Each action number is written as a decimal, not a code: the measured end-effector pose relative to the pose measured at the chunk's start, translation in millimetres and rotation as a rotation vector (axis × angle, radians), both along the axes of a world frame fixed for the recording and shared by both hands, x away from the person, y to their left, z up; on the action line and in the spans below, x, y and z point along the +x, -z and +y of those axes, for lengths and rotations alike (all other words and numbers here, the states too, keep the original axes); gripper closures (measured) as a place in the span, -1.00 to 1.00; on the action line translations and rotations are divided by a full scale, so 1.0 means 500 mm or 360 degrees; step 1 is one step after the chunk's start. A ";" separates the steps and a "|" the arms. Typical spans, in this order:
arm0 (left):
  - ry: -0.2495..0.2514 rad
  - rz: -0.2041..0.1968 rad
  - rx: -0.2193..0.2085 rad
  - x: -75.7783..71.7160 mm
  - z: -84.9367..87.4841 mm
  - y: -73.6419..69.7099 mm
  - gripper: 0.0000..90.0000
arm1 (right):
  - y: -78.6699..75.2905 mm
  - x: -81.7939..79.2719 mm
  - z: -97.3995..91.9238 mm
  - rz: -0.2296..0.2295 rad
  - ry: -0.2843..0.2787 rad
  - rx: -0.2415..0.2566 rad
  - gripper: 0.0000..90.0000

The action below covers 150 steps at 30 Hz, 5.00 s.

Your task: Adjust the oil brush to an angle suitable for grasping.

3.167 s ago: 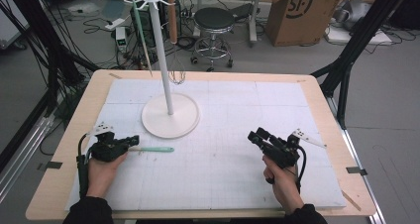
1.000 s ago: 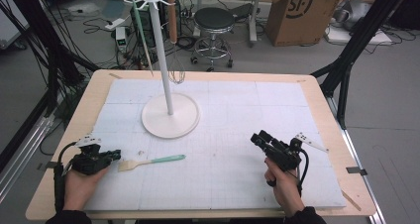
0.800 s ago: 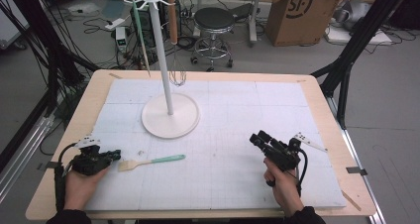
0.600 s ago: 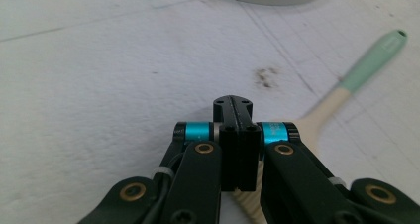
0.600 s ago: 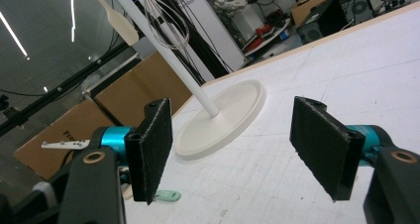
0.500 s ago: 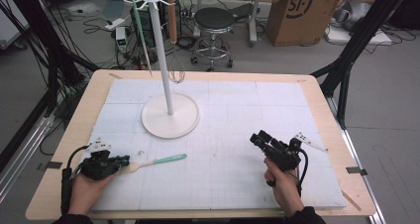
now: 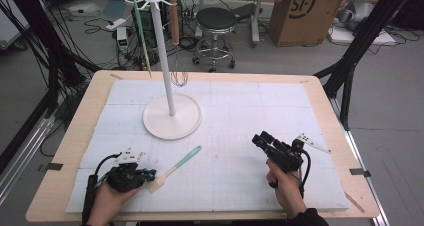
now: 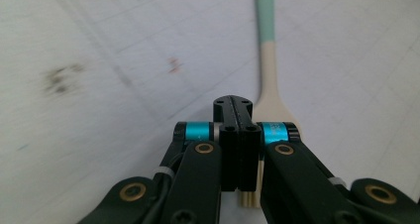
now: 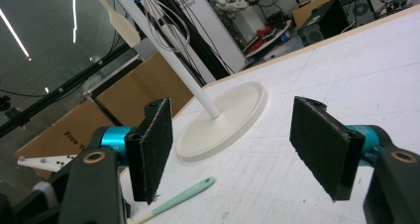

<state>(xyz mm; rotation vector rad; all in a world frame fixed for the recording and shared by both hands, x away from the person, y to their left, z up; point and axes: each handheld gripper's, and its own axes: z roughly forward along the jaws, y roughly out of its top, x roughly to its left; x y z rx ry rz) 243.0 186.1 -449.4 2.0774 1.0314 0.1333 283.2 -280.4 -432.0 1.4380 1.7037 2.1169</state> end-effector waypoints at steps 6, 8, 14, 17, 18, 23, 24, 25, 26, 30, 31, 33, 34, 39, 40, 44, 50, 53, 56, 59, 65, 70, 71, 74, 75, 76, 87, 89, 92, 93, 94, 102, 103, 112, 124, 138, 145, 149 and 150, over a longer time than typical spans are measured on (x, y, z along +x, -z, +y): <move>0.0071 0.0017 -0.0006 0.007 -0.049 0.000 1.00 | -0.001 0.000 -0.003 -0.0003 0.0006 0.0005 -0.27; 0.0075 0.0009 -0.0004 0.008 -0.061 0.000 1.00 | -0.001 -0.001 -0.003 -0.0004 0.0007 0.0005 -0.27; 0.0052 0.0074 -0.0120 0.019 -0.067 0.009 1.00 | -0.002 -0.002 -0.005 -0.0005 0.0012 0.0009 -0.27; 0.0034 0.0124 -0.0195 0.024 -0.067 0.015 1.00 | -0.002 -0.002 -0.006 -0.0011 0.0021 0.0005 -0.27; 0.0029 0.0126 -0.0203 0.025 -0.068 0.016 1.00 | -0.002 -0.002 -0.006 -0.0014 0.0023 0.0006 -0.27; 0.0033 0.0134 -0.0210 0.031 -0.082 0.017 1.00 | -0.002 -0.002 -0.006 -0.0013 0.0023 0.0004 -0.27; 0.0035 0.0137 -0.0217 0.032 -0.088 0.017 1.00 | -0.002 -0.002 -0.006 -0.0013 0.0024 0.0005 -0.27; 0.0034 0.0142 -0.0219 0.033 -0.093 0.017 1.00 | -0.002 -0.002 -0.006 -0.0011 0.0025 0.0006 -0.27; 0.0035 0.0143 -0.0221 0.034 -0.099 0.017 1.00 | -0.002 -0.002 -0.006 -0.0009 0.0024 0.0007 -0.27; 0.0045 0.0148 -0.0230 0.038 -0.122 0.018 1.00 | -0.003 -0.002 -0.006 -0.0008 0.0025 0.0008 -0.27; 0.0047 0.0151 -0.0230 0.039 -0.128 0.018 1.00 | -0.002 -0.002 -0.006 -0.0011 0.0023 0.0007 -0.27; 0.0054 0.0143 -0.0228 0.041 -0.139 0.018 1.00 | -0.002 -0.002 -0.005 -0.0011 0.0020 -0.0002 -0.27; 0.0064 0.0137 -0.0226 0.043 -0.146 0.018 1.00 | -0.002 -0.003 -0.005 -0.0009 0.0016 0.0000 -0.27; 0.0069 0.0121 -0.0235 0.051 -0.181 0.020 1.00 | -0.001 -0.002 -0.001 -0.0010 0.0007 0.0002 -0.27; 0.0072 0.0114 -0.0243 0.055 -0.192 0.021 1.00 | -0.002 -0.003 -0.001 0.0004 -0.0001 0.0001 -0.27; 0.0068 0.0079 -0.0250 0.064 -0.215 0.022 1.00 | 0.000 -0.004 0.004 -0.0010 0.0000 -0.0015 -0.27; 0.0053 -0.0040 -0.0403 0.063 -0.190 0.006 0.69 | 0.002 -0.006 0.025 0.0016 -0.0060 -0.0059 -0.25; -0.0025 -0.0078 -0.0397 0.064 -0.174 0.000 0.26 | 0.003 -0.007 0.035 0.0025 -0.0072 -0.0082 -0.25; -0.0057 -0.0081 -0.0465 0.064 -0.152 -0.006 0.02 | 0.004 -0.007 0.037 0.0024 -0.0081 -0.0085 -0.26; -0.0098 -0.0124 -0.0533 0.059 -0.123 -0.018 -0.20 | 0.006 -0.005 0.046 0.0048 -0.0128 -0.0135 -0.28; -0.0201 -0.0191 -0.0616 0.043 -0.054 -0.036 -0.33 | 0.010 -0.006 0.089 0.0080 -0.0252 -0.0212 -0.19; -0.0304 -0.0239 -0.0607 0.030 -0.005 -0.035 -0.34 | 0.015 -0.002 0.145 0.0136 -0.0385 -0.0282 0.23; -0.0318 -0.0250 -0.0591 0.028 0.002 -0.035 -0.34 | 0.018 -0.001 0.159 0.0165 -0.0417 -0.0302 0.32; -0.0345 -0.0263 -0.0600 0.024 0.017 -0.035 -0.35 | 0.028 0.003 0.199 0.0250 -0.0499 -0.0337 0.65; -0.0349 -0.0267 -0.0595 0.024 0.019 -0.035 -0.35 | 0.033 0.006 0.212 0.0270 -0.0525 -0.0364 0.74; -0.0359 -0.0270 -0.0590 0.024 0.021 -0.036 -0.35 | 0.036 0.007 0.221 0.0290 -0.0551 -0.0372 0.82; -0.0339 -0.0265 -0.0575 0.025 0.017 -0.034 -0.35 | 0.065 0.013 0.331 0.0499 -0.0706 -0.0604 0.99; -0.0341 -0.0265 -0.0578 0.025 0.017 -0.034 -0.35 | 0.064 0.010 0.345 0.0501 -0.0723 -0.0658 0.99; -0.0348 -0.0270 -0.0578 0.026 0.019 -0.034 -0.36 | 0.066 0.009 0.354 0.0546 -0.0734 -0.0728 0.99; -0.0352 -0.0267 -0.0577 0.026 0.019 -0.034 -0.36 | 0.065 0.008 0.355 0.0550 -0.0730 -0.0743 0.99; -0.0354 -0.0268 -0.0581 0.026 0.020 -0.033 -0.36 | 0.065 0.008 0.354 0.0549 -0.0731 -0.0752 1.00; -0.0355 -0.0268 -0.0576 0.026 0.020 -0.032 -0.36 | 0.048 -0.002 0.337 0.0573 -0.0665 -0.0937 1.00; -0.0351 -0.0268 -0.0574 0.026 0.020 -0.032 -0.36 | 0.047 -0.002 0.333 0.0570 -0.0658 -0.0951 1.00; -0.0352 -0.0271 -0.0567 0.028 0.017 -0.031 -0.36 | 0.040 0.008 0.279 0.0603 -0.0579 -0.0994 1.00; -0.0359 -0.0268 -0.0570 0.029 0.017 -0.027 -0.36 | 0.043 0.030 0.197 0.0659 -0.0516 -0.0917 0.99; -0.0356 -0.0271 -0.0562 0.033 0.010 -0.024 -0.35 | 0.042 0.037 0.136 0.0655 -0.0426 -0.0935 0.99; -0.0351 -0.0271 -0.0564 0.032 0.008 -0.025 -0.35 | 0.043 0.052 0.115 0.0633 -0.0329 -0.0944 1.00; -0.0352 -0.0270 -0.0568 0.032 0.009 -0.025 -0.35 | 0.044 0.060 0.108 0.0620 -0.0289 -0.0942 1.00; -0.0356 -0.0271 -0.0558 0.031 0.010 -0.025 -0.35 | 0.045 0.061 0.107 0.0629 -0.0286 -0.0924 1.00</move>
